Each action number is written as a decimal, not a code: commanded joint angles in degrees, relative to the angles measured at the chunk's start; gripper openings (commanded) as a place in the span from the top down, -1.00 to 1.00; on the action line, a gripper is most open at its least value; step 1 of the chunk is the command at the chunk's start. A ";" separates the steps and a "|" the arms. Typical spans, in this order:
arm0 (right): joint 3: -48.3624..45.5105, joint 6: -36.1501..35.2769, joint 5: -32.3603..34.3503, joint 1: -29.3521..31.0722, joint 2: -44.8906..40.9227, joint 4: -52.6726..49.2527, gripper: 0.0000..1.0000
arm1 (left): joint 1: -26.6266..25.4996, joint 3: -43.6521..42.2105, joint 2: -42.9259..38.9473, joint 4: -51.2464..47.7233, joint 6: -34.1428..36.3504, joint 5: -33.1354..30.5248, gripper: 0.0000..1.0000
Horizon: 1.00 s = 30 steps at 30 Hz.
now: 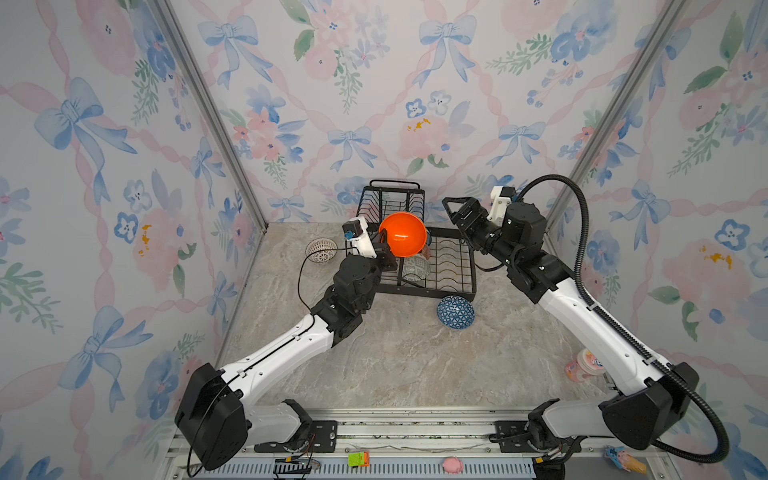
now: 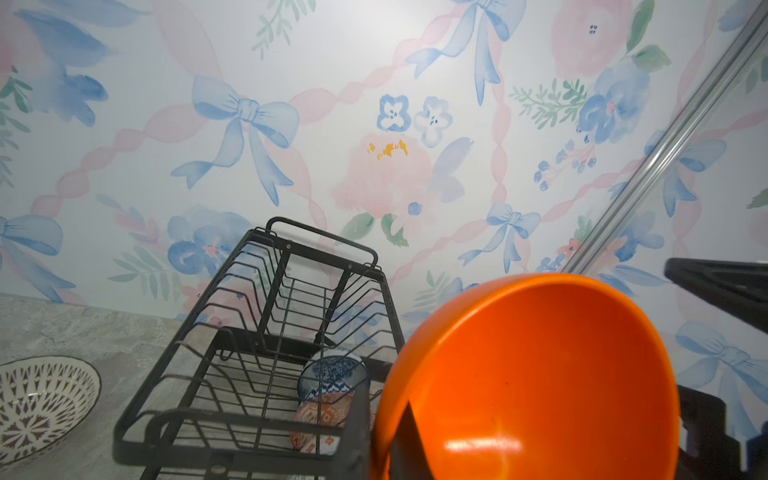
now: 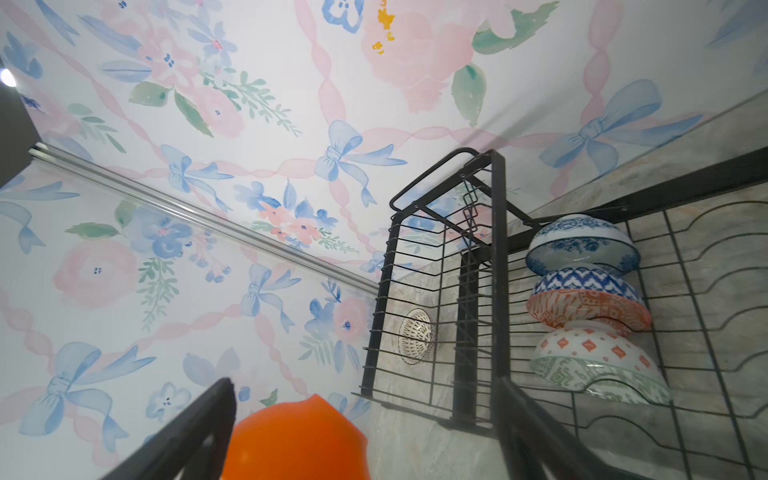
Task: Load the bowls into the dish rack
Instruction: 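Lift the orange ball above the rack with left gripper while right gripper grasps it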
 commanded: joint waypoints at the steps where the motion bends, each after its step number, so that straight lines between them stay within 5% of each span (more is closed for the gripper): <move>1: 3.88 3.41 0.16 1.48 0.61 2.34 -0.97 | -0.25 4.98 4.02 7.78 4.88 -5.05 1.00; 12: 5.95 13.74 0.01 3.21 2.54 7.65 -0.79 | -0.16 13.55 16.75 17.79 11.82 -10.69 1.00; 30: 4.07 28.71 1.00 5.19 9.78 20.24 -0.59 | -2.24 10.06 21.99 32.87 19.96 -13.17 1.00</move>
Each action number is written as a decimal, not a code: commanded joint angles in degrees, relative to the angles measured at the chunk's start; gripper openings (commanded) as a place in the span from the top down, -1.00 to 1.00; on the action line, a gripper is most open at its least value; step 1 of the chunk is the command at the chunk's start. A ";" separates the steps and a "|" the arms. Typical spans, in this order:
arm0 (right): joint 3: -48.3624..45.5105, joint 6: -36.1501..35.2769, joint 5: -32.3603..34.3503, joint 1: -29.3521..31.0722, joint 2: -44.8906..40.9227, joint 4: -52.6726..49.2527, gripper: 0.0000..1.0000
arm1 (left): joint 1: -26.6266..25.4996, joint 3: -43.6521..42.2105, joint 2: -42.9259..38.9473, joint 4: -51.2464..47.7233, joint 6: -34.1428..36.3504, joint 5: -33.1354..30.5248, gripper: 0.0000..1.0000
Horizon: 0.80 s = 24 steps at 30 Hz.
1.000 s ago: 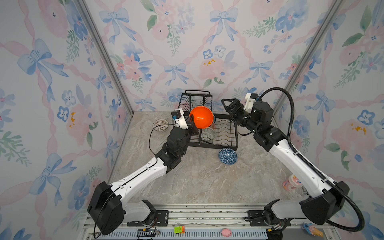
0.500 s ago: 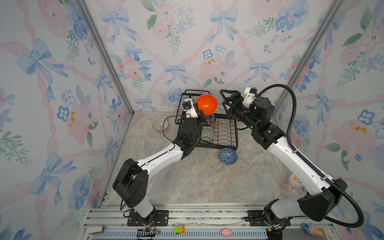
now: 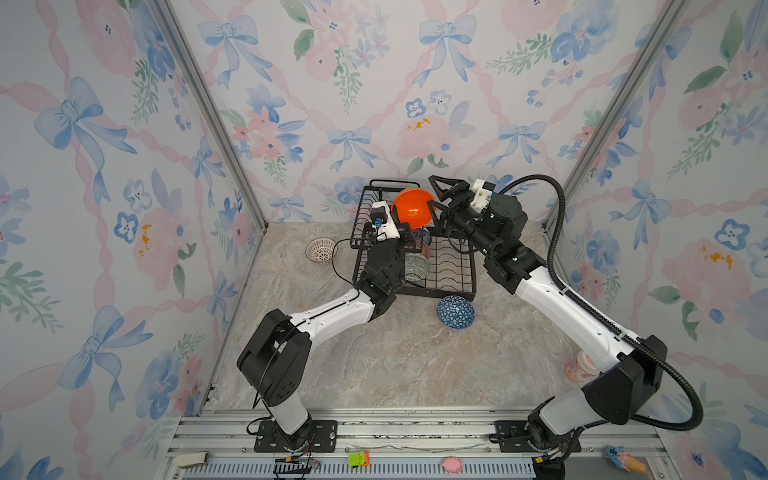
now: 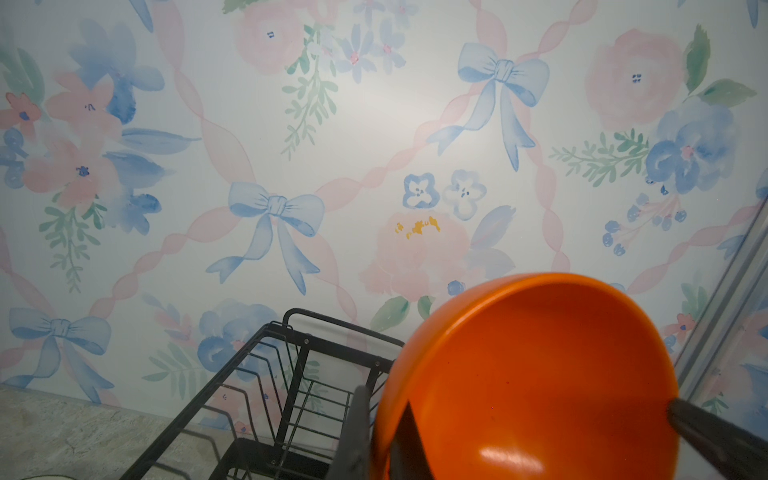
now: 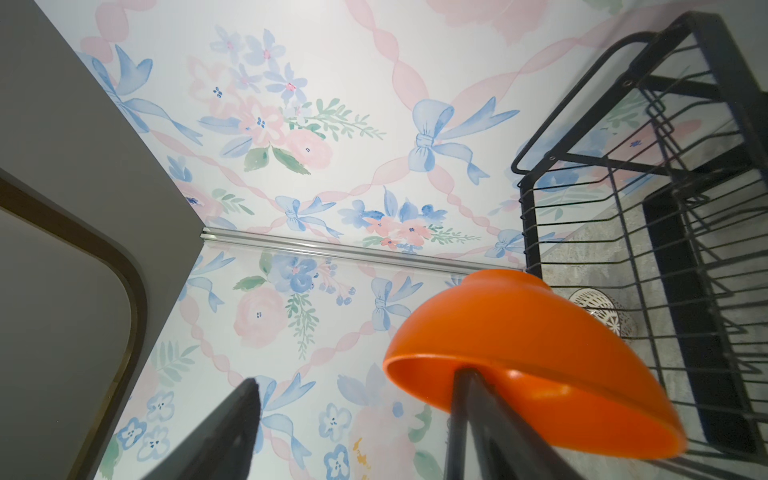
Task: Load the bowls into the dish rack
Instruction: 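Lift the orange ball above the rack with left gripper while right gripper grasps it, then pull the orange bowl from the left gripper with the right gripper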
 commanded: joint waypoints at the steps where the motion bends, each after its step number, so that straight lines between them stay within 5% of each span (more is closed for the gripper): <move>1: -0.46 3.77 0.62 0.84 1.54 4.82 -0.58 | -0.74 -0.53 0.71 6.52 3.27 -0.79 1.00; 14: -1.03 6.04 2.38 -0.10 3.79 6.46 -0.34 | -3.00 -6.34 1.32 18.18 10.16 -1.80 1.00; 24: -2.34 6.05 2.87 -0.46 4.32 6.63 0.09 | -4.04 -7.42 1.54 21.72 12.63 -1.74 1.00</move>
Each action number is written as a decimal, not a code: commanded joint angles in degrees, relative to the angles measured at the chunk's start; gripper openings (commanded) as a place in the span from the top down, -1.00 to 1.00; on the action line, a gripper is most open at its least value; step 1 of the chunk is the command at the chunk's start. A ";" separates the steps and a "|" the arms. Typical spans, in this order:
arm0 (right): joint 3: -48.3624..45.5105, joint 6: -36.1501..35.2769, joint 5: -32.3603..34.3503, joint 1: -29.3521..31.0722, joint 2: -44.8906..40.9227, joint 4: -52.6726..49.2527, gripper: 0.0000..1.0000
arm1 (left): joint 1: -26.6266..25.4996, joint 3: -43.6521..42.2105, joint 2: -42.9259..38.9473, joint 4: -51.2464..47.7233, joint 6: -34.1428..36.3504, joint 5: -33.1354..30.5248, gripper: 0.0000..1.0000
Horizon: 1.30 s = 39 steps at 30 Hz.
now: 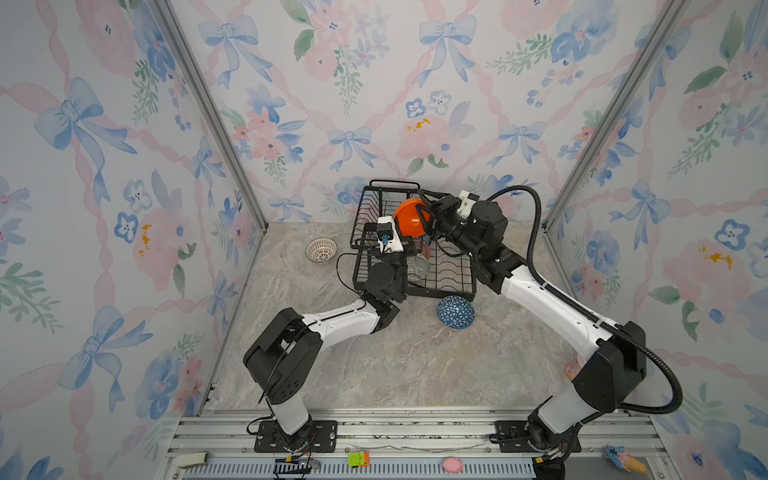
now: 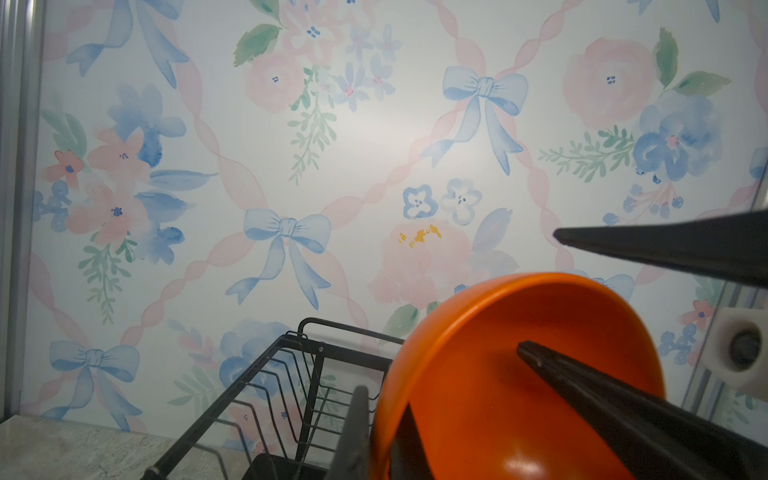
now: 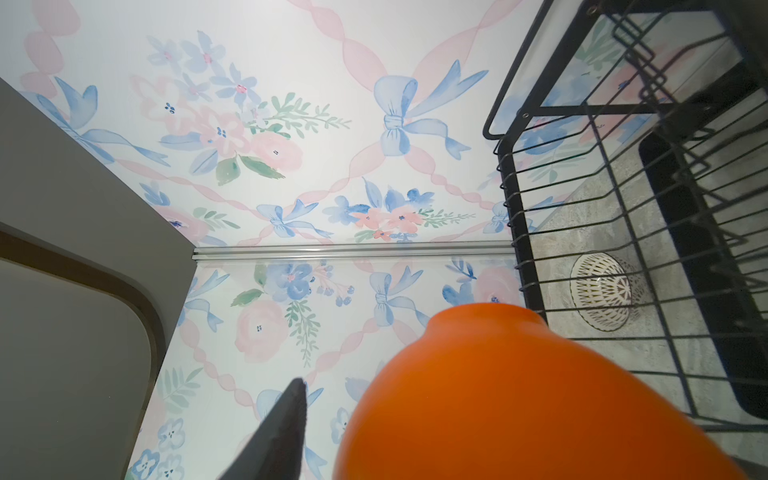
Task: Load the bowls into the dish rack
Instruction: 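Pull the orange bowl from the left gripper with the right gripper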
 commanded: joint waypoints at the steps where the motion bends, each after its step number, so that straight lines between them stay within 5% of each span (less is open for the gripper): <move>1: -0.61 -0.98 2.70 -1.16 0.54 2.90 0.16 | -1.22 -1.14 -0.12 6.08 1.76 0.71 1.00; 14: -1.08 -2.09 1.90 -1.28 0.04 3.48 0.96 | -1.56 -2.32 -0.89 7.28 3.05 0.29 1.00; 24: -1.43 -2.09 0.85 -0.93 0.50 6.03 1.00 | -1.85 -2.90 -2.26 3.75 3.00 2.66 0.81; 39: -1.25 -3.91 0.18 -0.74 0.28 8.53 1.00 | -2.05 -4.28 -5.35 -1.47 0.23 4.91 0.15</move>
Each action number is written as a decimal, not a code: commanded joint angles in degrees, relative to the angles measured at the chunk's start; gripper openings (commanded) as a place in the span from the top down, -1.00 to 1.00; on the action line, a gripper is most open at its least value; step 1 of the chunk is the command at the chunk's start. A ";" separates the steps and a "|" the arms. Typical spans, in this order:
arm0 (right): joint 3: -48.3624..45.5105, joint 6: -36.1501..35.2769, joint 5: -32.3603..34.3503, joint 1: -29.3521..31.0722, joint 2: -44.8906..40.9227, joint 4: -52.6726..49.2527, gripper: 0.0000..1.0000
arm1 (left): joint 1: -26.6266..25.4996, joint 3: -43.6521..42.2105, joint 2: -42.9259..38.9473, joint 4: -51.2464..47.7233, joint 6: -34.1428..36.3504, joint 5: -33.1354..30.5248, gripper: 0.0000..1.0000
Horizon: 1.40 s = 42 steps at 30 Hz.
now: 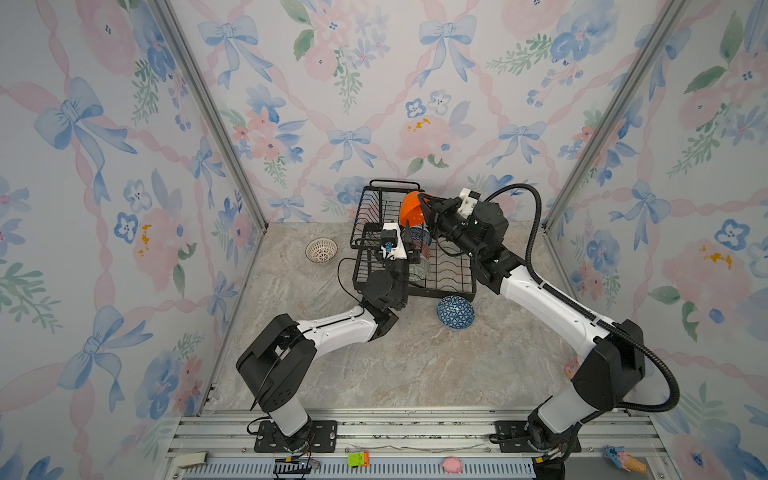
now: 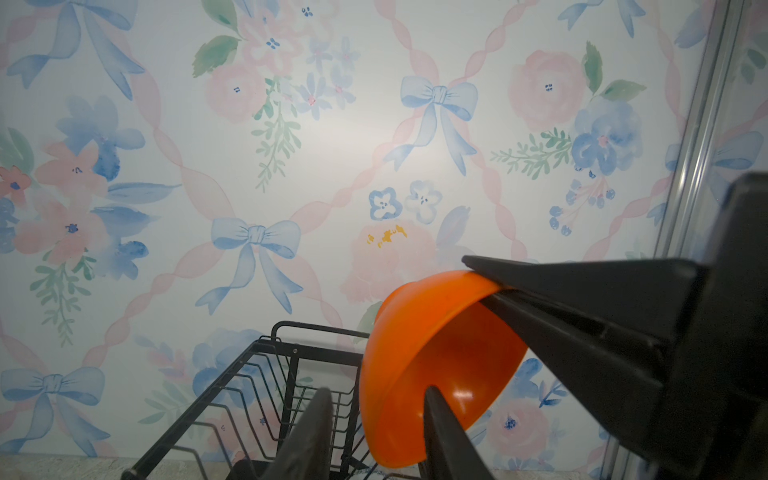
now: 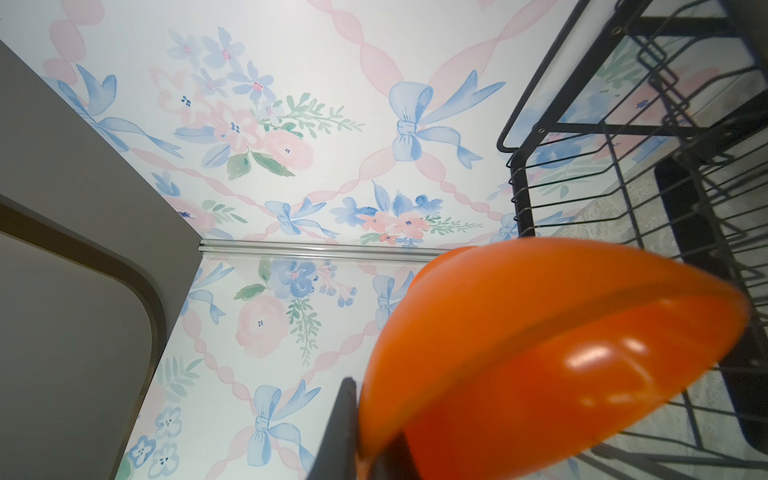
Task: Load the bowls into the dish rack
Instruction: 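Pull the orange bowl from the left gripper with the right gripper, then lower the orange bowl into the rack's far corner with the right gripper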
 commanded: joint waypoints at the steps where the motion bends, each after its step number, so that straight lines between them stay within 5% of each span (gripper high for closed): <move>1: -0.35 -1.37 0.63 -0.28 -0.09 4.82 1.00 | -0.13 -1.16 -2.16 -1.85 -1.08 0.79 0.04; 11: -5.48 -2.60 -0.31 -2.66 -2.73 8.35 1.00 | -0.48 -5.55 -8.16 -8.71 -4.75 -0.41 -0.96; 28: -15.14 -12.70 -1.04 -9.08 -14.82 -0.54 1.00 | -0.61 -7.37 -16.49 -28.58 -15.91 12.37 -0.96; 42: -22.97 -15.04 -5.08 -17.20 -12.57 2.01 1.00 | -0.60 -10.41 -14.69 -37.06 -18.31 19.48 -0.96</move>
